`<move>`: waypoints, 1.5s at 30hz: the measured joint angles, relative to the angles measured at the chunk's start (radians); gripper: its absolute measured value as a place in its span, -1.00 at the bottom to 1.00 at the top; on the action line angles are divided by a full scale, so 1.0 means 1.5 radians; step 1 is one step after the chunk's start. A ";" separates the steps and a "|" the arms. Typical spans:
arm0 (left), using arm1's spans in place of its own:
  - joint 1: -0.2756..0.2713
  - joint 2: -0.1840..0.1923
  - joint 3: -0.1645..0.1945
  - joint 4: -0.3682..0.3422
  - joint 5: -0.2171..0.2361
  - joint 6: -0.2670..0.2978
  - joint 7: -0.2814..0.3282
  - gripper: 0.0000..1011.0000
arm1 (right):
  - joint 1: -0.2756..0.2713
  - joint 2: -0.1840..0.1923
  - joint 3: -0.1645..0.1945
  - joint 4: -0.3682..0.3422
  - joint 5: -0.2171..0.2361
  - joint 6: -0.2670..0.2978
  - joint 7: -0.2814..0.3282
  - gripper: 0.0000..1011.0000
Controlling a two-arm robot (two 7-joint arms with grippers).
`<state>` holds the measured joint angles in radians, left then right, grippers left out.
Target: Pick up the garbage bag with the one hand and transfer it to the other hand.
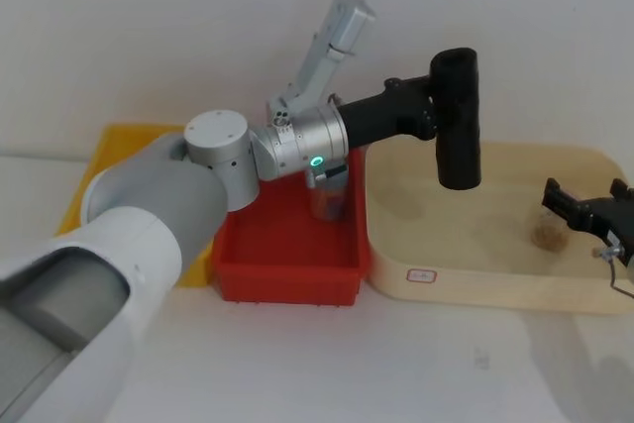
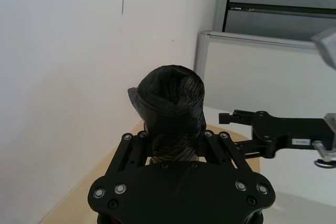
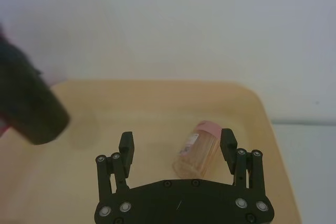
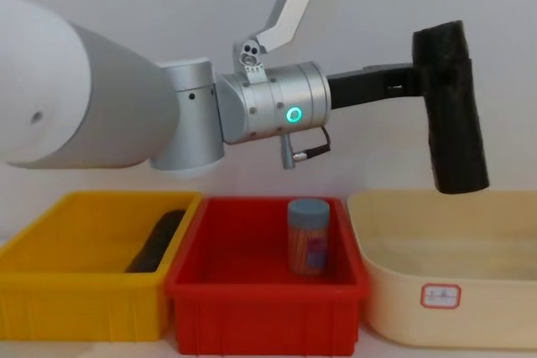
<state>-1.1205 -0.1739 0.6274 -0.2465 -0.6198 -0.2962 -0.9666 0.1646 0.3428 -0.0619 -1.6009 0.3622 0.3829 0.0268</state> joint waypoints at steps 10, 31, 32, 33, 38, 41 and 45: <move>-0.027 -0.024 0.019 0.065 -0.025 -0.029 -0.017 -0.22 | -0.049 0.025 -0.011 -0.080 -0.011 -0.013 0.037 0.98; -0.046 -0.041 0.032 0.110 -0.042 -0.049 -0.029 -0.22 | -0.043 0.079 -0.095 -0.141 -0.056 0.022 0.137 0.98; -0.046 -0.041 0.032 0.111 -0.042 -0.049 -0.029 -0.22 | -0.039 0.079 -0.099 -0.140 -0.060 0.024 0.137 0.98; -0.046 -0.042 0.032 0.112 -0.043 -0.049 -0.029 -0.22 | -0.034 0.080 -0.105 -0.137 -0.064 0.025 0.138 0.98; -0.047 -0.043 0.033 0.114 -0.044 -0.051 -0.030 -0.22 | -0.009 0.077 -0.128 -0.126 -0.091 0.038 0.137 0.98; -0.048 -0.043 0.033 0.116 -0.044 -0.051 -0.030 -0.22 | 0.003 0.072 -0.137 -0.119 -0.105 0.045 0.128 0.98; -0.048 -0.044 0.033 0.117 -0.045 -0.052 -0.030 -0.22 | 0.016 0.063 -0.144 -0.111 -0.124 0.056 0.111 0.98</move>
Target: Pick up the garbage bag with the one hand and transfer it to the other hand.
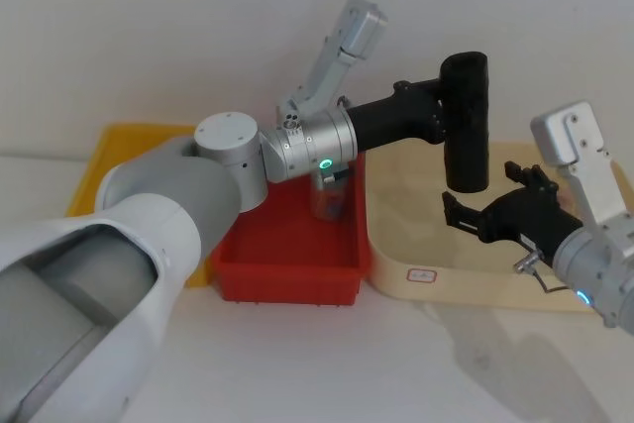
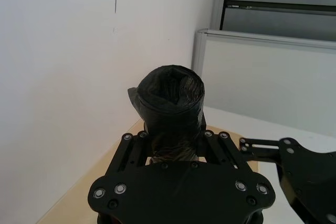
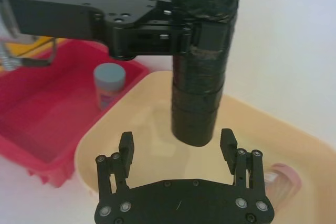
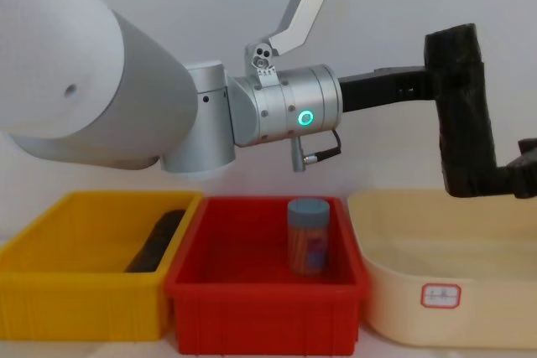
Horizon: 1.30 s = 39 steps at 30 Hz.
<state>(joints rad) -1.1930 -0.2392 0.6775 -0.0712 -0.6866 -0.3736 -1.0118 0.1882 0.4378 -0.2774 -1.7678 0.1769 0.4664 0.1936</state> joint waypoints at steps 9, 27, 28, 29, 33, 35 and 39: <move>-0.001 -0.001 0.001 0.002 -0.001 -0.001 -0.001 -0.22 | 0.028 -0.021 -0.009 0.024 -0.028 0.022 -0.030 0.98; -0.001 -0.001 0.001 0.003 -0.001 -0.001 -0.001 -0.22 | 0.094 -0.057 -0.018 0.094 -0.032 0.044 -0.012 0.98; -0.001 -0.001 0.001 0.003 -0.001 -0.001 -0.001 -0.22 | 0.094 -0.057 -0.018 0.094 -0.032 0.044 -0.012 0.98; -0.001 -0.001 0.001 0.003 -0.001 -0.001 -0.001 -0.22 | 0.099 -0.059 -0.018 0.100 -0.032 0.044 -0.010 0.98; -0.001 -0.001 0.001 0.003 -0.001 -0.001 -0.001 -0.22 | 0.112 -0.068 -0.020 0.121 -0.031 0.043 -0.004 0.98; -0.001 -0.001 0.001 0.003 -0.001 -0.001 -0.001 -0.22 | 0.119 -0.072 -0.020 0.132 -0.031 0.041 -0.001 0.98; -0.001 -0.001 0.001 0.003 -0.001 -0.001 -0.001 -0.22 | 0.128 -0.077 -0.021 0.145 -0.031 0.039 0.003 0.98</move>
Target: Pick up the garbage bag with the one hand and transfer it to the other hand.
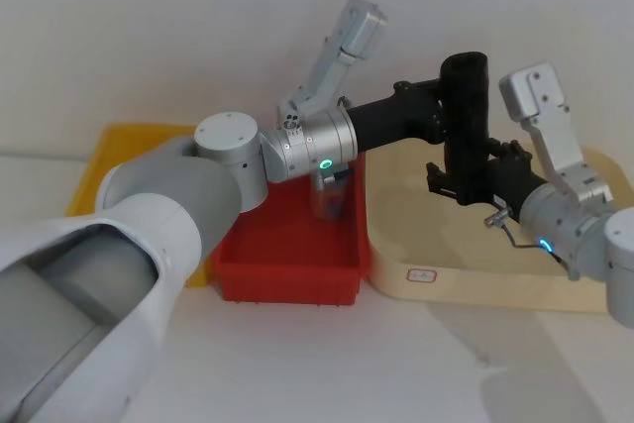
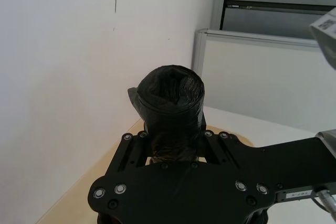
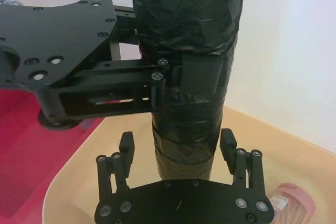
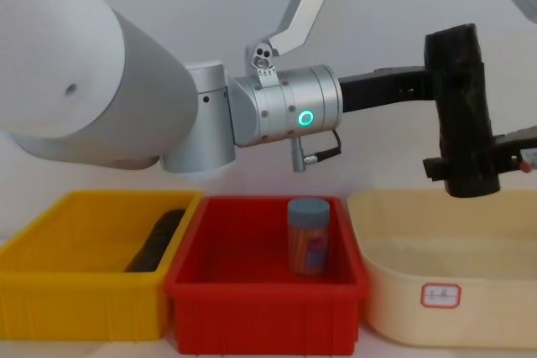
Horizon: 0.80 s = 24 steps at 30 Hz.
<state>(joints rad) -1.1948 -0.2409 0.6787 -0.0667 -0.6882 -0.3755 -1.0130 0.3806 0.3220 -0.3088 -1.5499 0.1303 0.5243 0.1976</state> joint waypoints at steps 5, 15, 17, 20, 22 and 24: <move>0.000 0.000 0.000 0.000 0.000 0.000 0.000 -0.22 | 0.009 -0.005 -0.001 0.013 0.000 -0.003 0.004 0.81; 0.000 0.000 0.000 0.000 0.000 0.000 0.000 -0.22 | 0.018 -0.010 -0.001 0.027 0.001 -0.005 0.007 0.30; 0.000 0.000 0.000 0.000 0.000 0.000 0.000 -0.22 | 0.018 -0.011 -0.001 0.028 0.001 -0.006 0.007 0.19; 0.000 0.000 0.000 0.000 0.000 0.000 0.000 -0.22 | 0.020 -0.012 -0.002 0.030 0.001 -0.006 0.008 0.06; 0.000 0.000 0.000 0.000 0.000 0.000 0.000 -0.22 | 0.021 -0.012 -0.002 0.032 0.001 -0.006 0.008 0.06; 0.000 0.000 0.000 0.000 0.000 0.000 0.000 -0.22 | 0.021 -0.013 -0.002 0.033 0.001 -0.006 0.009 0.06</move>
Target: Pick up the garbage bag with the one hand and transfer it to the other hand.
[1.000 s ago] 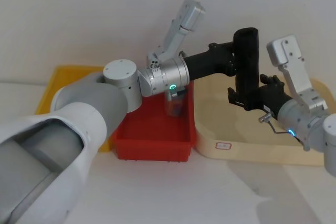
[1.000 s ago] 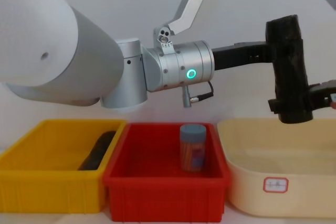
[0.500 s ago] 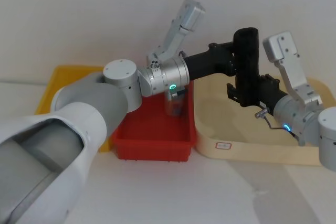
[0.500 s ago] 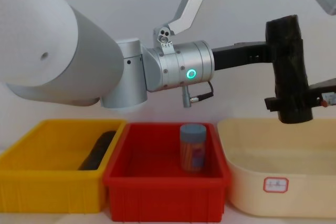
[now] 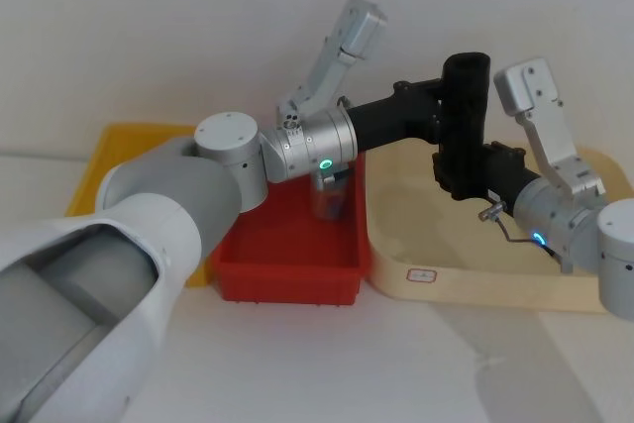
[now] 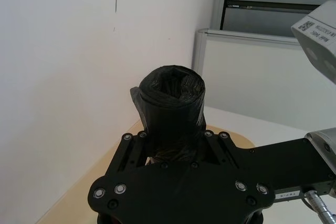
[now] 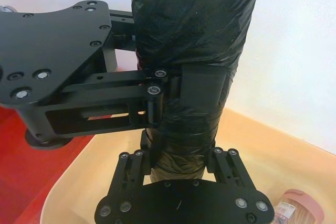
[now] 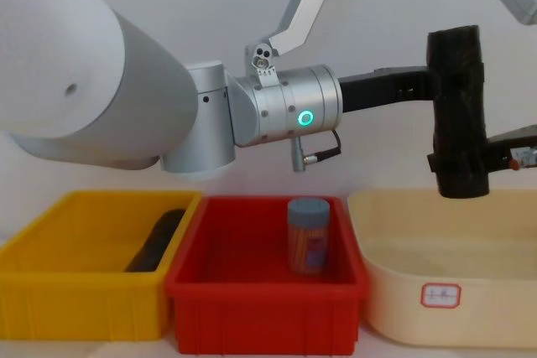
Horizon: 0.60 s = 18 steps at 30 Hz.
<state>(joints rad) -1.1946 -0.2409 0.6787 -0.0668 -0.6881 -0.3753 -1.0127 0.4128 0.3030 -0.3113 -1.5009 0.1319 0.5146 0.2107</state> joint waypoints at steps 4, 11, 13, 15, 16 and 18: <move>0.000 0.000 0.000 0.000 0.000 0.000 0.000 -0.17 | 0.001 -0.001 0.000 0.001 0.000 0.000 0.001 0.06; 0.000 0.000 0.000 0.000 0.000 0.000 0.000 0.22 | 0.002 -0.001 0.000 0.003 0.000 -0.001 0.001 0.06; 0.000 0.000 0.000 0.000 0.000 0.000 0.000 0.33 | 0.002 -0.002 0.000 0.003 0.000 -0.001 0.001 0.06; 0.000 0.000 0.000 0.000 0.000 0.000 0.000 0.49 | 0.002 -0.002 0.000 0.004 0.000 -0.001 0.001 0.07; 0.000 0.000 0.000 0.000 0.000 0.000 0.000 0.57 | 0.002 -0.002 0.002 0.005 0.000 -0.001 0.001 0.06; 0.000 0.000 0.000 0.000 0.000 0.000 0.000 0.65 | 0.002 -0.003 0.004 0.007 0.000 -0.002 0.001 0.06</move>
<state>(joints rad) -1.1946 -0.2409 0.6786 -0.0670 -0.6881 -0.3753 -1.0130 0.4156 0.2990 -0.3060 -1.4906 0.1320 0.5119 0.2124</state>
